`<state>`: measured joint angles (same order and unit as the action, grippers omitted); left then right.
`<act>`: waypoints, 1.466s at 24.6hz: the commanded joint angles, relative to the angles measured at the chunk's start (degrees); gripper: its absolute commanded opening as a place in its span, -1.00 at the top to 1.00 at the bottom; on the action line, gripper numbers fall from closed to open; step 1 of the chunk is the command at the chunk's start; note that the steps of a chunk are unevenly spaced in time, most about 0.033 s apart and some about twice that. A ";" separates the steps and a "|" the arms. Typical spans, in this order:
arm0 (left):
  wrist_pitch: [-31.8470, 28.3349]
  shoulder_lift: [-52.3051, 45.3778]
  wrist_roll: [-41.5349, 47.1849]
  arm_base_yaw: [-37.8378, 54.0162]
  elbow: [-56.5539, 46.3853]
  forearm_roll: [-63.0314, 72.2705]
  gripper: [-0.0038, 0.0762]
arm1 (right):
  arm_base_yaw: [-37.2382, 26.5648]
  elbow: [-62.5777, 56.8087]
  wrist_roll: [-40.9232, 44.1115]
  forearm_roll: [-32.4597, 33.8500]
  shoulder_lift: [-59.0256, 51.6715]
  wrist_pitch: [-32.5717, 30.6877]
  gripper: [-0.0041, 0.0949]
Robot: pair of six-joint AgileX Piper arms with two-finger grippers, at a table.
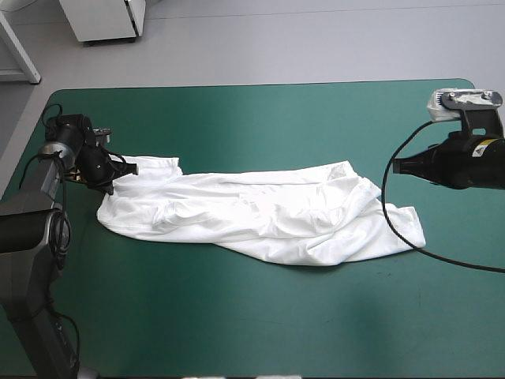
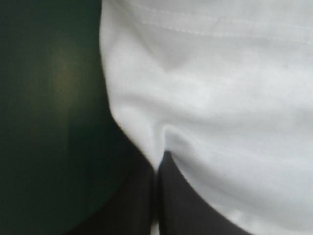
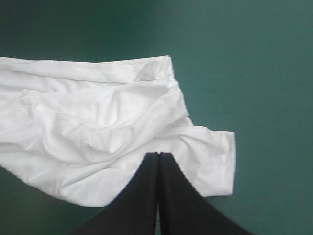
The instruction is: Fold the cloth
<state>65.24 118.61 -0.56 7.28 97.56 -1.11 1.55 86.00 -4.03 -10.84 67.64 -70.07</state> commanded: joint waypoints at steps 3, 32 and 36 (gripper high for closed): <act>-0.72 -1.19 1.46 0.16 0.65 -2.70 0.96 | -0.04 1.67 4.03 6.87 -0.77 2.68 0.87; -3.10 -1.19 1.46 0.16 0.65 2.45 0.96 | -6.43 -23.59 7.49 9.08 18.45 17.92 -0.15; -2.87 -1.19 1.46 0.16 0.65 2.45 0.96 | -6.43 -26.07 7.33 8.28 20.04 20.08 -0.07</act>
<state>64.96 118.66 0.76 7.51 97.56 0.36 -4.48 60.09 4.00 -1.97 88.43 -52.36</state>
